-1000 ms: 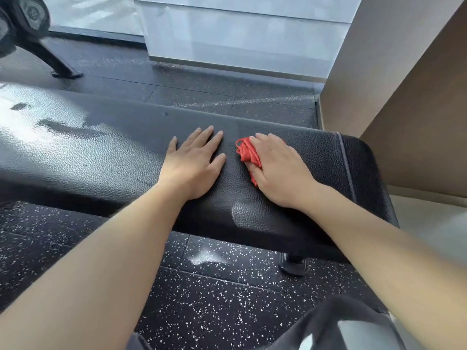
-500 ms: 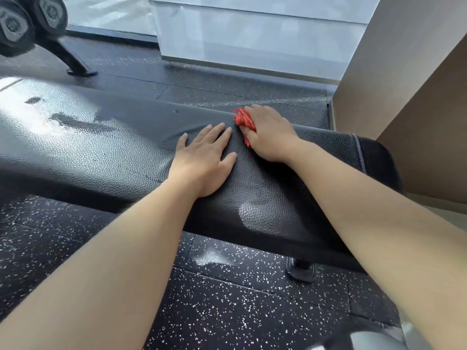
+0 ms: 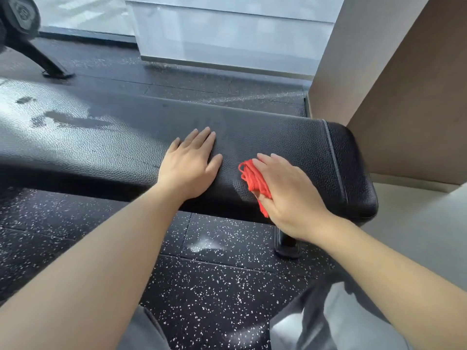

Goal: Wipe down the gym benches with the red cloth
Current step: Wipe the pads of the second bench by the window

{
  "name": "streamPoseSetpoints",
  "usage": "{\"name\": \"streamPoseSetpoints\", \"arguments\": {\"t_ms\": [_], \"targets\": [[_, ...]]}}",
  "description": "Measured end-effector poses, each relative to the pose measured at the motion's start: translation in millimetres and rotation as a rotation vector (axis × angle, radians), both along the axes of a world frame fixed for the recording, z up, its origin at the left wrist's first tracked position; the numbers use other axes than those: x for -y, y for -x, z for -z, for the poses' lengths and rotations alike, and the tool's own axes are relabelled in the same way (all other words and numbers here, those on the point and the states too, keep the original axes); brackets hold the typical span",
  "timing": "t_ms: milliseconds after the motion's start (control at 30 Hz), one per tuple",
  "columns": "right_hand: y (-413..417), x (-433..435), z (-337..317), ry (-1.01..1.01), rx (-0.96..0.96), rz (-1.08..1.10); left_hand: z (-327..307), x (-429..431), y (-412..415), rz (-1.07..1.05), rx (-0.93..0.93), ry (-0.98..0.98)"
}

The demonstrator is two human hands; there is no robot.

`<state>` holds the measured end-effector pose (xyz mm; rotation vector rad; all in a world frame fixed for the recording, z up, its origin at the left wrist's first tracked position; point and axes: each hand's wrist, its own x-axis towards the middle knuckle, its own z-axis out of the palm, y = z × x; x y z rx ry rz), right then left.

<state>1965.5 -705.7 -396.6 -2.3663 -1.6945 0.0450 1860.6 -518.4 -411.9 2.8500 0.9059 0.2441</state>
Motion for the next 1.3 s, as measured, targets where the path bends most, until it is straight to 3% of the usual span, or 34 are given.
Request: {"name": "streamPoseSetpoints", "arguments": {"t_ms": [200, 400, 633, 800, 1067, 1167, 1300], "targets": [[-9.4, -60.2, 0.6, -0.008, 0.033, 0.079, 0.0, -1.5, -4.9, -0.011, 0.021, -0.006], [-5.9, -16.1, 1.1, -0.028, 0.023, -0.05, -0.8, 2.1, -2.4, -0.016, 0.012, -0.008], [-17.5, 53.1, 14.3, 0.028, 0.14, -0.141, 0.5, 2.9, -1.0, -0.018, 0.005, -0.015], [-4.2, 35.6, 20.5, 0.002, 0.173, -0.056, 0.7, -2.0, -3.5, -0.007, 0.013, -0.029], [21.6, -8.5, 15.1, 0.002, 0.169, -0.094, -11.2, -7.6, 2.8, 0.063, -0.054, 0.08], [20.8, 4.9, 20.4, 0.015, 0.228, -0.14, -17.1, -24.5, 21.3, 0.099, -0.078, 0.022], [28.4, -5.4, 18.3, 0.015, 0.193, -0.07, -15.3, -51.2, 35.9, -0.017, -0.096, 0.006]]}}
